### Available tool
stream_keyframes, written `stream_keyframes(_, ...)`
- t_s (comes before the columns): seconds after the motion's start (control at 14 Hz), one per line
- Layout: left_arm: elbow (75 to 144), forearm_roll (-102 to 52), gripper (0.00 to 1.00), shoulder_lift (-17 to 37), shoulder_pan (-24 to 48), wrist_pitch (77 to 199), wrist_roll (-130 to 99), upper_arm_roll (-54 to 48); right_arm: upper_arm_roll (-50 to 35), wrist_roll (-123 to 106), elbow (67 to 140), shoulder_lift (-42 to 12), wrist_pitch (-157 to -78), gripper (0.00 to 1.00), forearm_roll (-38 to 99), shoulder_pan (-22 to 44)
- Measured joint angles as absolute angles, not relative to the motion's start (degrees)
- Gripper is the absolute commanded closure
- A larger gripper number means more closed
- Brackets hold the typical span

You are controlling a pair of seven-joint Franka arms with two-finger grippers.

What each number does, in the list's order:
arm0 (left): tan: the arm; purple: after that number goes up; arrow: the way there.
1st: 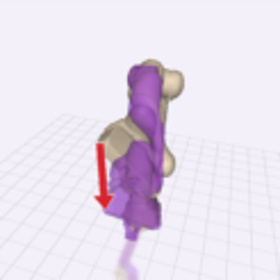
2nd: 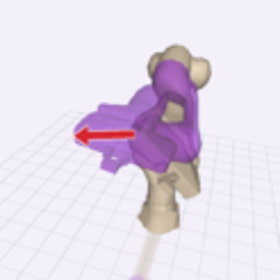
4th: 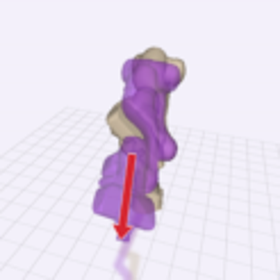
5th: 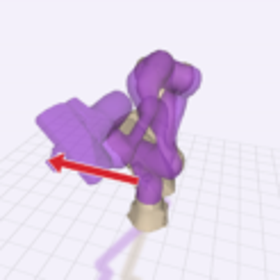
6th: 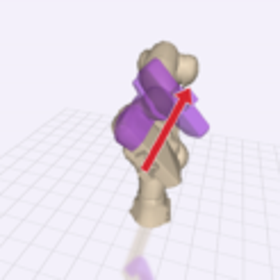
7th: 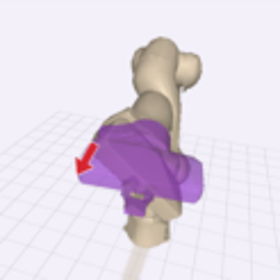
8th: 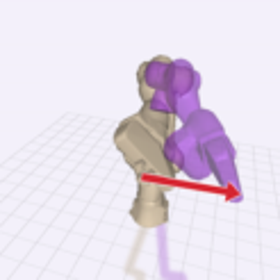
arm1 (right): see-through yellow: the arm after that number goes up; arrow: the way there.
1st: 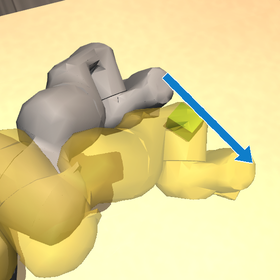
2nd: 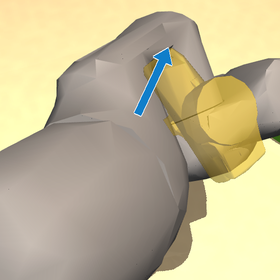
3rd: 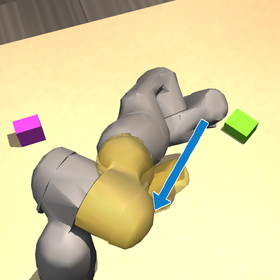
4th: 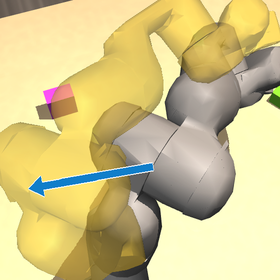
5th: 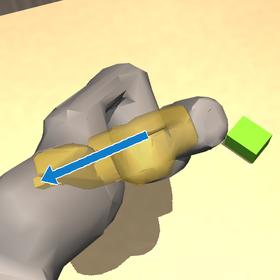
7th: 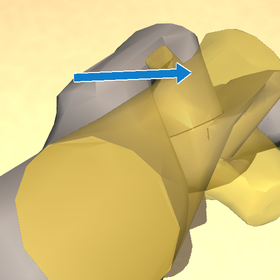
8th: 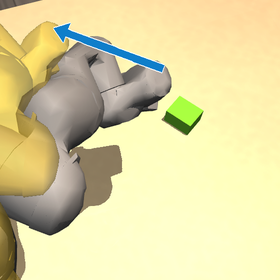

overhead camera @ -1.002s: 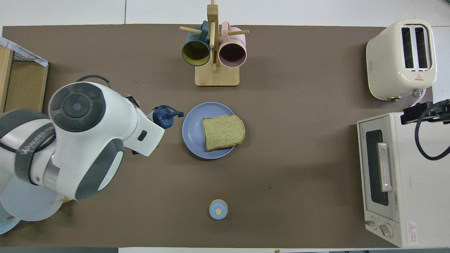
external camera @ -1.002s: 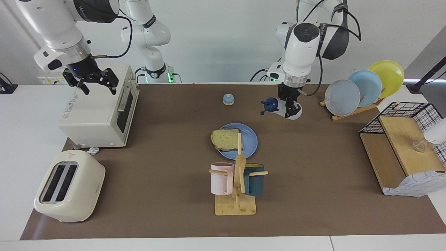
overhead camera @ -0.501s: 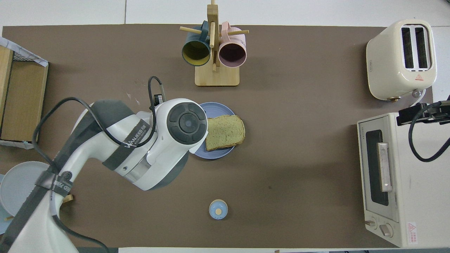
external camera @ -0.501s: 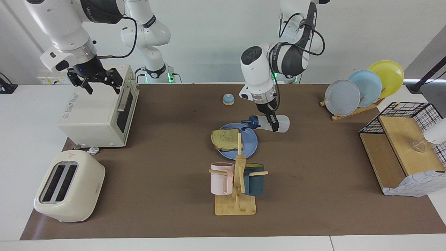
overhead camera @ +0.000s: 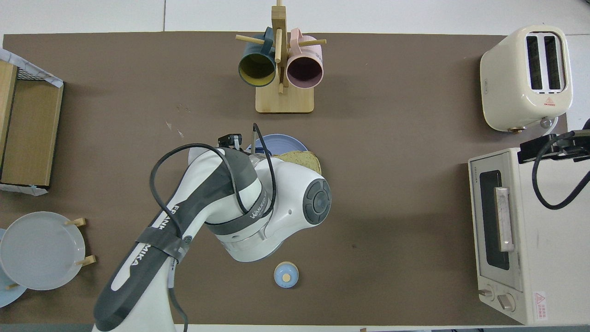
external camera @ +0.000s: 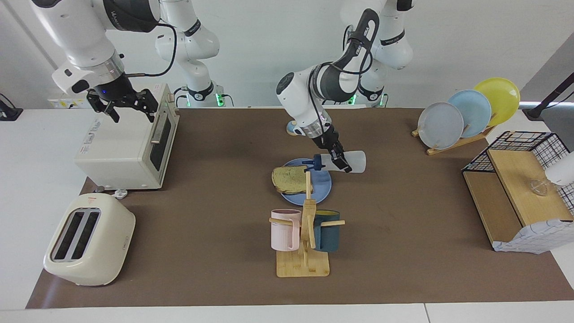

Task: Put bread on plate and add seasoning
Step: 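Move the open bottle over the plate with the left gripper, then tilt and shake the bottle over the bread with the left gripper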

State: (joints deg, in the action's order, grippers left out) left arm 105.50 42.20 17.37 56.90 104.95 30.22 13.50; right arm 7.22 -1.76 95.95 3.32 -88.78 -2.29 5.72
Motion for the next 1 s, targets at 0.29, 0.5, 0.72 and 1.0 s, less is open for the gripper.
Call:
stream_keyframes(0.29,104.13,49.51,1.00,20.46,57.49,101.27,28.64,13.54,6.81,-1.76,95.87,3.27,-88.85,0.00,-2.29,4.64)
stream_keyframes(0.5,103.87,52.17,1.00,21.22,57.48,100.23,28.27,13.89,5.96,-1.76,95.86,3.27,-88.92,0.00,-2.29,2.81)
stream_keyframes(0.72,103.79,55.69,1.00,21.25,57.30,100.12,28.25,14.47,5.27,-1.76,95.86,3.26,-88.92,0.00,-2.29,2.15)
stream_keyframes(1.0,102.16,61.19,1.00,21.28,55.19,100.05,28.13,15.00,5.13,-1.76,95.85,3.26,-88.91,0.00,-2.29,1.66)
